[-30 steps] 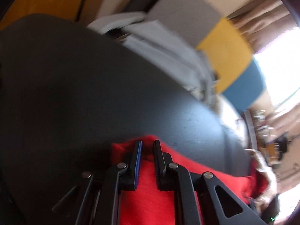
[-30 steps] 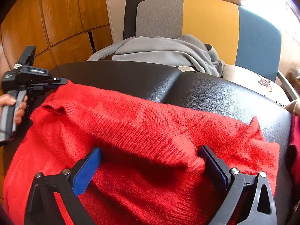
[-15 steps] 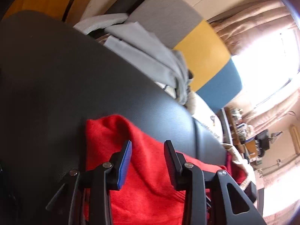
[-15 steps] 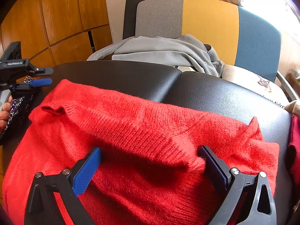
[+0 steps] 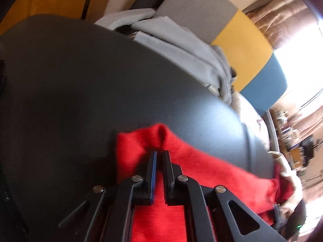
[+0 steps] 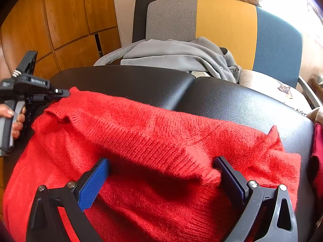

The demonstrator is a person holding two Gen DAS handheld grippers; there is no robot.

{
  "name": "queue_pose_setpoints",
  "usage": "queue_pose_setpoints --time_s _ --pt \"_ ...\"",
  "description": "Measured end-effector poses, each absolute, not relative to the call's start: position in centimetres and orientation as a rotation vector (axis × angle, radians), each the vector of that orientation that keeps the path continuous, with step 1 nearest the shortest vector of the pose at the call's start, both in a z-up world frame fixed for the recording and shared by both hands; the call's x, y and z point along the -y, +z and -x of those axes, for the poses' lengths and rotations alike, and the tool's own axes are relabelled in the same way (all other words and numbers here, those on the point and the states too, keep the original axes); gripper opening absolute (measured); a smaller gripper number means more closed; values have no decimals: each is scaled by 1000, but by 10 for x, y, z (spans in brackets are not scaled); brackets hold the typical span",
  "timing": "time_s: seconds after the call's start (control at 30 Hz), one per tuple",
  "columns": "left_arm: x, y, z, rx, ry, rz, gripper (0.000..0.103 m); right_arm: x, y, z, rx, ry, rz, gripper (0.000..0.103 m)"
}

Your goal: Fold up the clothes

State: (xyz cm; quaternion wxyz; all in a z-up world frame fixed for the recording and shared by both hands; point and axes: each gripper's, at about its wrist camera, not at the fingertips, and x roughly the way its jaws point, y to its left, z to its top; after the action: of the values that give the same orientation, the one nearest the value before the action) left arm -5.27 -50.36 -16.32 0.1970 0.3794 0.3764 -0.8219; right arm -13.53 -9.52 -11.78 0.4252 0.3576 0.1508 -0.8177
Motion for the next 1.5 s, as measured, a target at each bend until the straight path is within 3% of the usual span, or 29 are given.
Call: queue_pose_setpoints --time_s 0.07,0.13,0.23,0.43,0.57,0.7,0.87,1.0,1.1,1.23,1.5 --pt "503 -156 45 -1069 -2312 -1036 6 95 -118 135 -382 -2047 -894 103" --pt "497 -140 34 -1082 -2352 -956 17 95 -118 135 -384 -2047 -894 103" --pt "477 -119 22 -1107 -2471 -900 24 95 -118 135 -386 -2046 -894 103" --pt "420 -118 31 -1047 -2645 -1064 25 96 -118 135 -392 -2055 -898 103" --pt "406 -150 45 -888 -2542 -1221 24 96 -118 135 -394 -2058 -900 103" --pt "405 -151 29 -813 -2556 -1183 19 94 -118 135 -385 -2055 -900 103" --pt "378 -125 20 -792 -2608 -1087 26 93 -117 137 -370 -2044 -912 103" --pt "351 -124 44 -625 -2665 -1115 27 93 -114 139 -359 -2023 -926 103" --pt "346 -141 48 -550 -2703 -1115 28 73 -95 147 -160 -1915 -987 103" --pt "351 -146 46 -609 -2727 -1077 27 54 -98 182 109 -1873 -1096 103" --pt "344 -148 49 -565 -2718 -1075 27 16 -105 252 647 -1723 -1279 103"
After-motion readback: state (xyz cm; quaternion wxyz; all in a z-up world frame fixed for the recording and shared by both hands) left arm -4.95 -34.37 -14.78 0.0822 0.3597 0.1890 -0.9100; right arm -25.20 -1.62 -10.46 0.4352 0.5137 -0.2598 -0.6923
